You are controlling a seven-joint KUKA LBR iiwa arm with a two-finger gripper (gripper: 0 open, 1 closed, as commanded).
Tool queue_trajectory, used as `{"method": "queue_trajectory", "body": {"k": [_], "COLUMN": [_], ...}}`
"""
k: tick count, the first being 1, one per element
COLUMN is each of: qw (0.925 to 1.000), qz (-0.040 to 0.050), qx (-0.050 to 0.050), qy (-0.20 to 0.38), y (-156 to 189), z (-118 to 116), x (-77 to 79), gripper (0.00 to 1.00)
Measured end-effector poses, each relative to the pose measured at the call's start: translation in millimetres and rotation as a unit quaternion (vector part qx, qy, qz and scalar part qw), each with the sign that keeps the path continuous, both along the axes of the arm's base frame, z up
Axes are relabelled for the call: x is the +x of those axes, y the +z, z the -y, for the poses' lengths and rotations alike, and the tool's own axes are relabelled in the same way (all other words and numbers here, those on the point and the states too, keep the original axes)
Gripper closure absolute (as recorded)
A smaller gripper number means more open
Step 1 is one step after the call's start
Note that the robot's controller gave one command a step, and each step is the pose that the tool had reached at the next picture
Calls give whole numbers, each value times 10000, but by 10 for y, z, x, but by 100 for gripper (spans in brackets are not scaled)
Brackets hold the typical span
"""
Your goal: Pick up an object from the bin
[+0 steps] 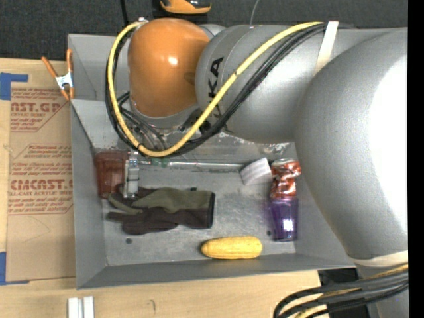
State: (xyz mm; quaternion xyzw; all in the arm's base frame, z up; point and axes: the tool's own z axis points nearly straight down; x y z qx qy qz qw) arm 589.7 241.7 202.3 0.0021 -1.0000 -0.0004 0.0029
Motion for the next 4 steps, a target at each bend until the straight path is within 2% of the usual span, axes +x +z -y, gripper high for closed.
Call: {"method": "queue_trajectory", "body": {"k": [2,3,4], "qw": [10000,9998,9968], "qz": [55,-7,98], "qx": [18,-11,14], "qy": [43,179,788], "y": [26,297,82], "z": [28,310,291], "x": [14,-57,-134], "gripper": [0,0,0]}}
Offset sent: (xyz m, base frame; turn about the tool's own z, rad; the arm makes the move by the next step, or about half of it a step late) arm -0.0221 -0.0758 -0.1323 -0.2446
